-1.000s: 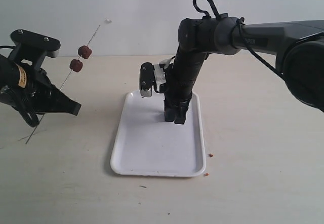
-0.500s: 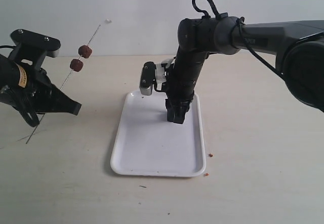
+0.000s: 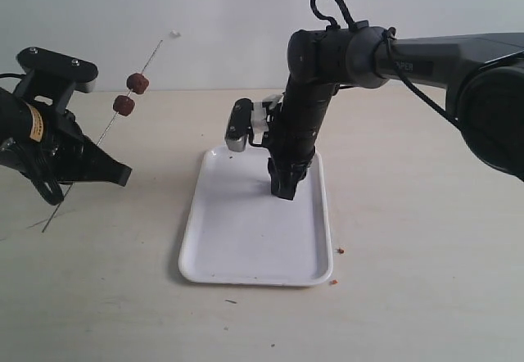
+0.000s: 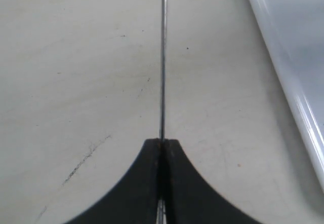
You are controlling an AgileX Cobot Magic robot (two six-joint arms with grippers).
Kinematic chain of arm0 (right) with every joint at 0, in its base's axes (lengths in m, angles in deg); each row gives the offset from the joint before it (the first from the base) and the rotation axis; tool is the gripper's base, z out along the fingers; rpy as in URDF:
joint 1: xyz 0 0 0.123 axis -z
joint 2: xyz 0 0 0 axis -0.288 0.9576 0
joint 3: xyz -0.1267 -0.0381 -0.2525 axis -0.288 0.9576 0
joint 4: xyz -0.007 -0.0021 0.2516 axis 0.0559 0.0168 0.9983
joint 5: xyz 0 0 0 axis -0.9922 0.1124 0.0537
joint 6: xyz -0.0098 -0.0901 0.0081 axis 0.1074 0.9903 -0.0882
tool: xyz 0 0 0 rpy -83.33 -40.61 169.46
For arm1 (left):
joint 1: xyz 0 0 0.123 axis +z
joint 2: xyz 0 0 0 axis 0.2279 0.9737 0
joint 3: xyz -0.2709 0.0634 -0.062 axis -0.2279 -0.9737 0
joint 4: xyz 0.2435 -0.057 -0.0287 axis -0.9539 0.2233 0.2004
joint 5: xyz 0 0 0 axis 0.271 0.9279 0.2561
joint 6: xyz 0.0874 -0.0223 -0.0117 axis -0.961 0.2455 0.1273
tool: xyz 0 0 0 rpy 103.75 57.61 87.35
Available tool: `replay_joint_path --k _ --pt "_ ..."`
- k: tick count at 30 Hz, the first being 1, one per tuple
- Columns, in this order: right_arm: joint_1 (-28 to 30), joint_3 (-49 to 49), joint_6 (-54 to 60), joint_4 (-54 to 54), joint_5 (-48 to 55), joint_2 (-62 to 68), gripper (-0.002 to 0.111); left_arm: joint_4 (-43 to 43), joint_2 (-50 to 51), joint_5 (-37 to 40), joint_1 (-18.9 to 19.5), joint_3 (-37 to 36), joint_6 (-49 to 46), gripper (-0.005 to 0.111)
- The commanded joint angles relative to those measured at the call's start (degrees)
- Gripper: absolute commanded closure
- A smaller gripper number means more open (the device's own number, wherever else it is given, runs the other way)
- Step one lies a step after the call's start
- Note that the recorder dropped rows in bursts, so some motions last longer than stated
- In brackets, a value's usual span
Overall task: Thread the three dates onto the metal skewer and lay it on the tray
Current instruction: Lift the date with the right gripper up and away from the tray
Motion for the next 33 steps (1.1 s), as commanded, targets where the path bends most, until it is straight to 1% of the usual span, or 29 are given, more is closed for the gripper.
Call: replay_joint_path --k 1,8,17,22,25,33 --pt "-0.08 -0.05 -2.30 -0.52 1.07 0.08 0.091 -0.31 -0.11 -0.95 0.12 0.31 0.11 0.107" --pt "-0.08 -0.21 -4.66 3.17 2.57 -2.79 0.091 -0.31 -0.11 -0.95 0.12 0.31 0.11 0.107" --pt "0.03 -0.21 -4.66 9.24 9.27 -7.45 0.091 -0.31 -0.11 0.92 0.12 0.31 0.11 0.107" --pt "1.82 -0.21 -4.53 13.64 10.16 -8.07 0.091 -0.31 -0.11 1.45 0.12 0.19 0.11 0.107" --pt "4.09 -0.21 -4.65 19.91 10.16 -8.07 0.091 -0.31 -0.11 1.45 0.12 -0.46 0.11 0.107" --pt "11.71 -0.21 -6.13 41.14 10.16 -8.07 0.091 -0.13 -0.11 2.66 0.12 -1.96 -0.09 0.107"
